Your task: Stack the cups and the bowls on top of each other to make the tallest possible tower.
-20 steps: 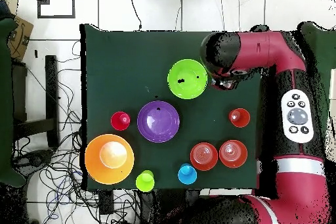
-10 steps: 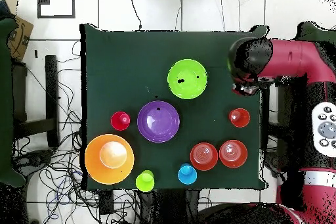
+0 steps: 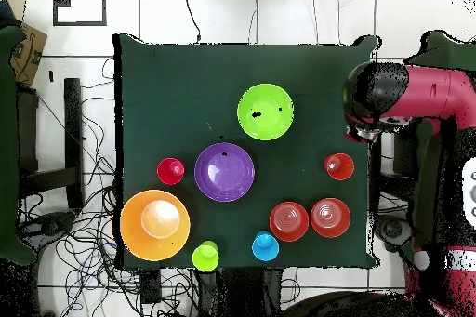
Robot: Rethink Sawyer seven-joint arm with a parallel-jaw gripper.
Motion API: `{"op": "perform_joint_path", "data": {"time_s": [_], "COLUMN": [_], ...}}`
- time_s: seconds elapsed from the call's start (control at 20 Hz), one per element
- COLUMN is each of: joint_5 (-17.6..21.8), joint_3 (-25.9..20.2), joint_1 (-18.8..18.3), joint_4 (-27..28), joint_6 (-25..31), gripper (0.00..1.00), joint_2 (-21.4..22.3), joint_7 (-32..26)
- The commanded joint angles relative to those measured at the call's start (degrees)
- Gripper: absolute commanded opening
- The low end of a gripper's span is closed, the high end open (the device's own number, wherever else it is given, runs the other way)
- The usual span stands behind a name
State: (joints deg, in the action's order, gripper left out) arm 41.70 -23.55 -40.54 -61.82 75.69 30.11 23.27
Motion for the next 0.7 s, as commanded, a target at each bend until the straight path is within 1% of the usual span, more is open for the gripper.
{"op": "perform_joint_path", "data": {"time_s": [0.05, 0.15, 0.25, 0.4, 0.55, 0.7], "joint_5": [-0.99, -4.43, -5.87, -6.38, -6.27, -5.18], "joint_3": [-1.88, -3.16, -3.52, -3.23, -2.91, -2.16], "joint_1": [0.64, -0.50, -1.00, -1.09, -1.72, -1.11], "joint_4": [-7.02, -8.26, -9.19, -9.60, -9.41, -8.59], "joint_6": [0.77, 0.17, -0.90, -1.75, -2.14, -1.35], "gripper": [1.00, 1.00, 1.00, 1.00, 1.00, 1.00], "joint_2": [-3.73, -4.34, -4.57, -4.85, -5.18, -4.92], "joint_7": [-7.35, -4.92, -4.25, -4.18, -5.58, -5.83]}}
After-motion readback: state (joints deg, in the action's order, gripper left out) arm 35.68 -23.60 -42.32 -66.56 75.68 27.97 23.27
